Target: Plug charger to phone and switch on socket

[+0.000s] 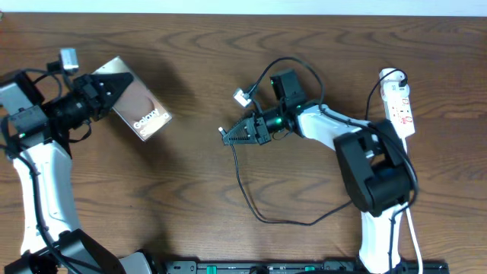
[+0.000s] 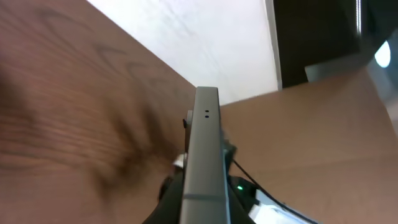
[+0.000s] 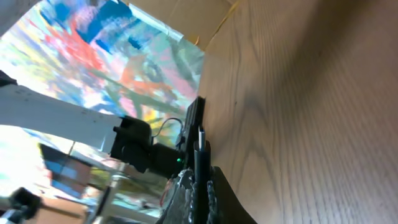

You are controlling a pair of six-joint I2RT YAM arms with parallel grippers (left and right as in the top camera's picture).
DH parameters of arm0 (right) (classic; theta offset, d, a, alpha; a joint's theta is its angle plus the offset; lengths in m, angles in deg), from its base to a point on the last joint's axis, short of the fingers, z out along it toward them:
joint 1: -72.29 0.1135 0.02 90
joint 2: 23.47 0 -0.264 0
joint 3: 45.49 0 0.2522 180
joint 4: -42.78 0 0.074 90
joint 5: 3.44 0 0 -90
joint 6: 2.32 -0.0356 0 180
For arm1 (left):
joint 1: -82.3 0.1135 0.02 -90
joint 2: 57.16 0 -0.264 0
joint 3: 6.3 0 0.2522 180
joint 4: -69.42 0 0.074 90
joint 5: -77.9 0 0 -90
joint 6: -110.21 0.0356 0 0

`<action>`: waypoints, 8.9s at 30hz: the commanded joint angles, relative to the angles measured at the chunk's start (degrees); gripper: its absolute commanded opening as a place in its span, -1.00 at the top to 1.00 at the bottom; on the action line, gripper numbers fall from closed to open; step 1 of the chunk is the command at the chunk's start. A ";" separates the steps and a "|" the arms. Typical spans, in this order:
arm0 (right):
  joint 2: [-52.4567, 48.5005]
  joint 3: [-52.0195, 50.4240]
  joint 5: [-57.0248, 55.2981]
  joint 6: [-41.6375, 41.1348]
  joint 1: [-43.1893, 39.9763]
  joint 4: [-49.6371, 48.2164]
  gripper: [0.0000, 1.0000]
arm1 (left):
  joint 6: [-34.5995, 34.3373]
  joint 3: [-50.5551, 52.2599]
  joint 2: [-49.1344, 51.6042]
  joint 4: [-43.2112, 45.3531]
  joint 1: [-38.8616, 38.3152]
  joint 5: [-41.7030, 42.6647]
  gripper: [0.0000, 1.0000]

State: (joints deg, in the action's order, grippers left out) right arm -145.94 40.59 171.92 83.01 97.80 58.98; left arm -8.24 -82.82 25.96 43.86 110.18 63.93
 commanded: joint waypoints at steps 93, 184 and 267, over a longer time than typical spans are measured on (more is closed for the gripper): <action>-0.66 0.11 -4.68 -79.73 7.21 -92.02 0.98 | -16.35 -0.83 0.07 27.32 -13.94 0.07 0.85; -0.66 0.11 -4.15 -79.73 7.21 -92.02 0.98 | -17.70 -0.83 2.01 29.51 -14.36 1.97 0.85; -0.63 1.20 -9.14 -79.89 6.43 -92.72 0.98 | -15.13 -0.83 2.10 29.24 -15.87 3.93 0.85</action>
State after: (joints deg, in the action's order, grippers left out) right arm -146.95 40.37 168.97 1.07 104.38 -31.47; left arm -23.26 -82.78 27.92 73.02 94.99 64.49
